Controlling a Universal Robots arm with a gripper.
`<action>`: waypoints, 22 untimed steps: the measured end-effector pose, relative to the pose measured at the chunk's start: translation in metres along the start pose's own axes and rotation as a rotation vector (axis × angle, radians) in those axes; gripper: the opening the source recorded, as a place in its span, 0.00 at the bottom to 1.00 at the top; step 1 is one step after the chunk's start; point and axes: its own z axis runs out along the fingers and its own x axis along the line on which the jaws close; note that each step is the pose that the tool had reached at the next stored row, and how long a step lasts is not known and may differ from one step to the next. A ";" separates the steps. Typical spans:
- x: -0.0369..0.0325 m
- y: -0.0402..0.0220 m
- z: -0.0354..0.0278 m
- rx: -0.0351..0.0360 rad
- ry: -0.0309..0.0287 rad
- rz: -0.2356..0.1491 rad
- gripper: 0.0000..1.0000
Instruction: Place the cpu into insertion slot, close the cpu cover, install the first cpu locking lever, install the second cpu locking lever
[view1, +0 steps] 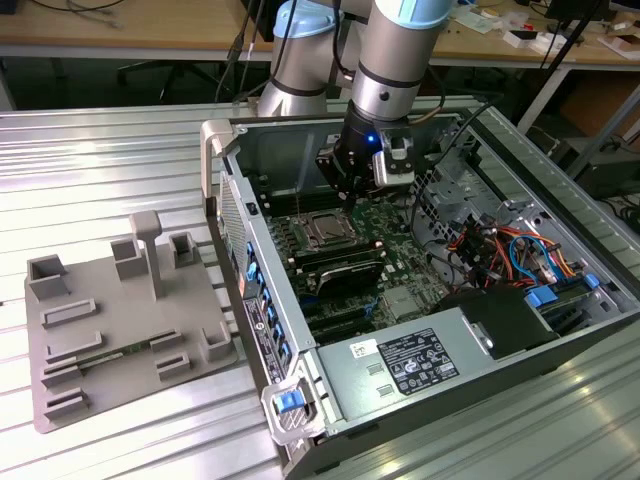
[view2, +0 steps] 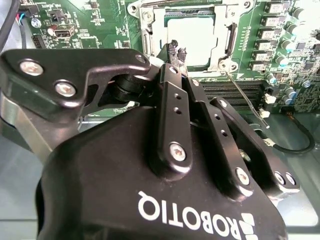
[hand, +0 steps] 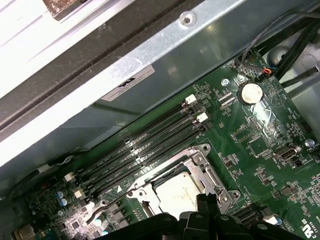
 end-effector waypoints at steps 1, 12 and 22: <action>0.0000 0.0000 0.0000 -0.0001 0.0000 -0.003 0.11; 0.0000 0.0000 0.0000 -0.0014 -0.0004 -0.035 0.11; 0.0000 0.0000 0.0000 -0.0024 -0.0007 -0.062 0.11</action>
